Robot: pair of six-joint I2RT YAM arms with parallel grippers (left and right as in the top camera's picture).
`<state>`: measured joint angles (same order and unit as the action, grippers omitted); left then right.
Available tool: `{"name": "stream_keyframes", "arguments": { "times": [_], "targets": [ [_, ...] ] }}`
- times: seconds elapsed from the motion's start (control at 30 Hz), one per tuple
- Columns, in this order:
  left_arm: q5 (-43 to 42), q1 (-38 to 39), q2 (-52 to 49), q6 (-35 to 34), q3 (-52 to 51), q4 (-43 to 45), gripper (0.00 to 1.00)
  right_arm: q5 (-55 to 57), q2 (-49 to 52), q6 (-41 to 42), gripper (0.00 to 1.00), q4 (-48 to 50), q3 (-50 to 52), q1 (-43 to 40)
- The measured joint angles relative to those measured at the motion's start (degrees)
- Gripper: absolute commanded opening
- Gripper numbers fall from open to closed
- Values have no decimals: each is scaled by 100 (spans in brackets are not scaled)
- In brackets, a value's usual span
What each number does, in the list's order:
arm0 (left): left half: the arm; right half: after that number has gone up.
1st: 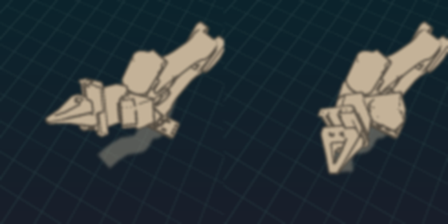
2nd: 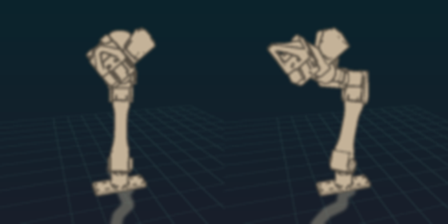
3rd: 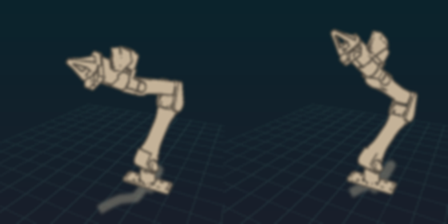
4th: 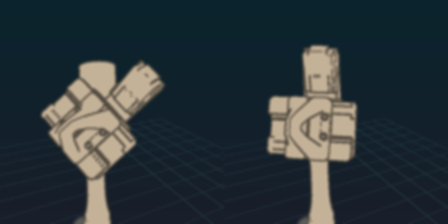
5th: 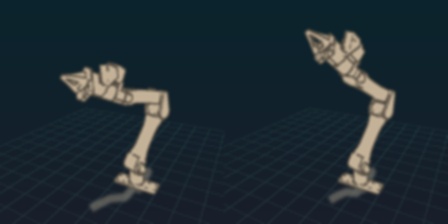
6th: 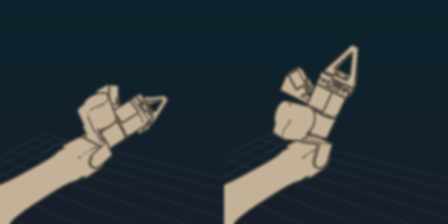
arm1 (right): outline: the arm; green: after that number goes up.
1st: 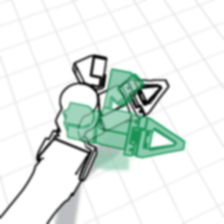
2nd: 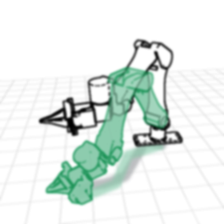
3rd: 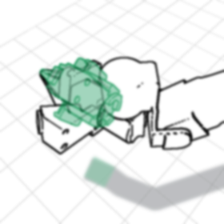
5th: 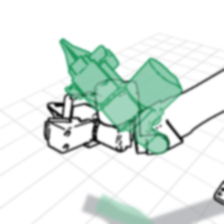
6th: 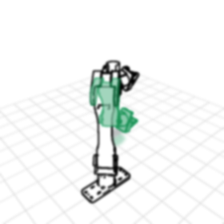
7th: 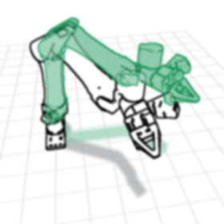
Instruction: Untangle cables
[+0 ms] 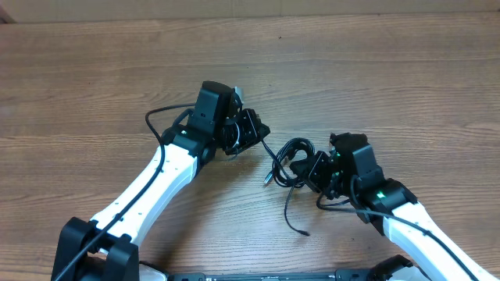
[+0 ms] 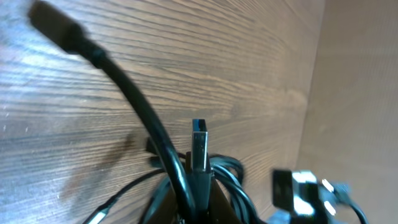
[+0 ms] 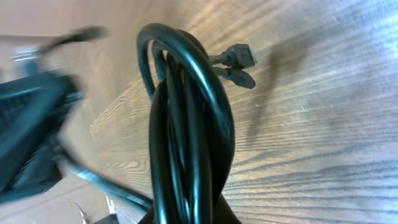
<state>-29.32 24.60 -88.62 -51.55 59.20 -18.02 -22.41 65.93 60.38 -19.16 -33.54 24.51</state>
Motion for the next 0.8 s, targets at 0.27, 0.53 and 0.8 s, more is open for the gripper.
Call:
{"name": "stream_keyframes", "arguments": {
  "times": [0.27,0.53,0.8],
  "targets": [
    [378,387,15,1023,0,-11,4,-684,492,439,4,79,0,0],
    [1617,907,15,1303,0,-214,4,-1158,492,901,5,289,0,0],
    [2024,1220,15,1320,0,-422,4,-1268,492,1357,10,474,0,0]
  ]
}}
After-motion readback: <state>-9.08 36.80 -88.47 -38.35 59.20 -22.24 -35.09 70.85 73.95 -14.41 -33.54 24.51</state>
